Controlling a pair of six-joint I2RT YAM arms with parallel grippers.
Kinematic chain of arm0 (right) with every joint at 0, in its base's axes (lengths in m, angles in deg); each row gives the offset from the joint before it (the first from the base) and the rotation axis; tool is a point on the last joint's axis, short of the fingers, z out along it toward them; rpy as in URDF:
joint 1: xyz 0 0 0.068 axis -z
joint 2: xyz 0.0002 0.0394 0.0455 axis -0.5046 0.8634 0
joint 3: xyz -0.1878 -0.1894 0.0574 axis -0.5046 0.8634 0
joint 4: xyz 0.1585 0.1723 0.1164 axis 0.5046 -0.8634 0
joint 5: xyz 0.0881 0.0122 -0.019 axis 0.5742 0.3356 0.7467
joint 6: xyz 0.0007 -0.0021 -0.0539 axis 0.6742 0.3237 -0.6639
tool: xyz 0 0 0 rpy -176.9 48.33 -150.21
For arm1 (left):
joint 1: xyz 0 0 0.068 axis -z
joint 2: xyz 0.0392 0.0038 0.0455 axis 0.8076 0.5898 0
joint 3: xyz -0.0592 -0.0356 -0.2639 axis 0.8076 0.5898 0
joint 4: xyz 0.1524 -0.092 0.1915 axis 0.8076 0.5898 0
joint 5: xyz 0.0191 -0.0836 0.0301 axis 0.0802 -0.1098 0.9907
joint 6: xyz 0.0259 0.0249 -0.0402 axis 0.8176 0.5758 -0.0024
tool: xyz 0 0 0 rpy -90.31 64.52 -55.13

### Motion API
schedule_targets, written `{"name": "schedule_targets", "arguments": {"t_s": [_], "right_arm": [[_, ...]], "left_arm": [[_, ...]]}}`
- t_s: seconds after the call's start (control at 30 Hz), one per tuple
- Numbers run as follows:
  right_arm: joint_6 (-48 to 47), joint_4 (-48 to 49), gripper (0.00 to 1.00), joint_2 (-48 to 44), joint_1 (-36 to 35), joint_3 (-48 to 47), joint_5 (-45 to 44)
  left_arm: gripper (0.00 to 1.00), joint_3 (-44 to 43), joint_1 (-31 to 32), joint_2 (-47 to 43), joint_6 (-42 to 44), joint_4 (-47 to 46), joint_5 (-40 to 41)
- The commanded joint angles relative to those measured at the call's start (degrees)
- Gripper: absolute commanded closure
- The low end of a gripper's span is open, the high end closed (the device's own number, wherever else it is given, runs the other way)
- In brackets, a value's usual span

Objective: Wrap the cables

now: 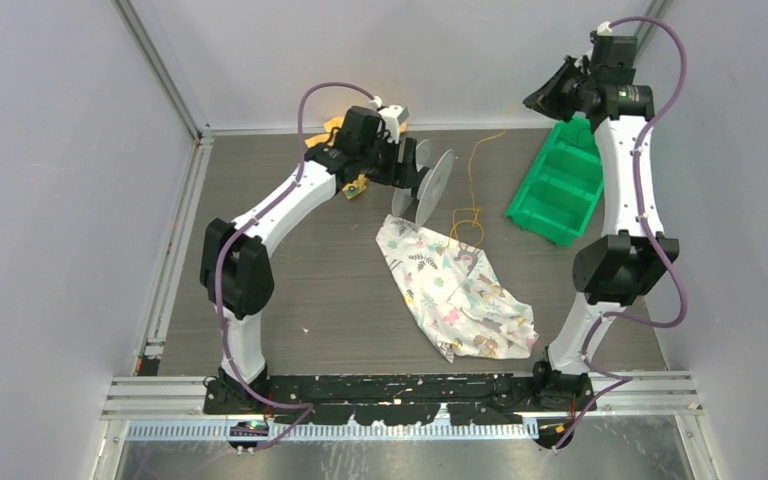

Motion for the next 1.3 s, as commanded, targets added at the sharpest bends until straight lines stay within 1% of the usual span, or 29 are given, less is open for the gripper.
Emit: {"name": "schedule_targets", "arguments": {"t_s": [0.0, 0.1, 0.27, 0.43, 0.53, 0.6, 0.67, 0.73, 0.87, 0.97, 1.1, 1.27], "right_arm": [[-0.2, 1.2, 0.99, 7.8, -1.9, -3.9, 0.7], [-0.1, 3.6, 0.99, 11.4, -2.5, -3.9, 2.1], [-0.4, 1.9, 0.99, 16.6, -4.0, -8.2, 2.5], [0.4, 3.0, 0.99, 18.5, -4.7, -9.0, 2.6], [0.1, 4.3, 0.99, 19.8, -4.7, -9.7, 0.5], [-1.4, 2.7, 1.0, 22.8, -4.7, -13.8, -3.2], [-2.7, -2.7, 0.99, 27.0, -4.6, -21.4, -5.6], [-3.2, -5.3, 0.99, 28.4, -4.0, -23.9, -6.9], [-5.2, -3.2, 0.99, 24.5, -3.2, -17.4, -12.9], [-5.8, -2.4, 0.99, 22.6, -1.8, -14.7, -17.1], [-2.8, -1.5, 0.99, 22.4, 1.5, -14.5, -16.9], [1.3, 1.5, 0.99, 22.5, 1.8, -13.3, -15.4]], "left_arm": [[0.32, -3.4, -0.1, -0.2, 1.0, -2.4, -0.8], [0.31, -4.8, -0.1, -0.5, 1.0, -2.0, -1.7], [0.31, -8.7, -0.2, 0.3, 0.9, 2.1, -1.0], [0.31, -6.1, -0.1, -1.3, -0.3, 0.2, -1.0], [0.31, -5.1, -0.1, -1.8, -0.3, 0.3, -1.2], [0.31, -5.0, -0.1, -2.0, -0.4, 0.6, -1.2], [0.31, -5.1, -0.1, -2.4, -0.3, 1.1, -1.2], [0.31, -4.5, -0.2, -3.3, 0.1, 1.1, -0.7], [0.31, -3.0, -0.1, -4.7, 1.4, 1.2, 0.7], [0.31, -3.1, -0.2, -5.2, 1.3, 1.9, 0.6], [0.31, -3.3, -0.2, -6.2, 0.9, 2.5, 0.0], [0.31, -3.4, -0.2, -6.6, 1.3, 2.6, 0.5]]}}
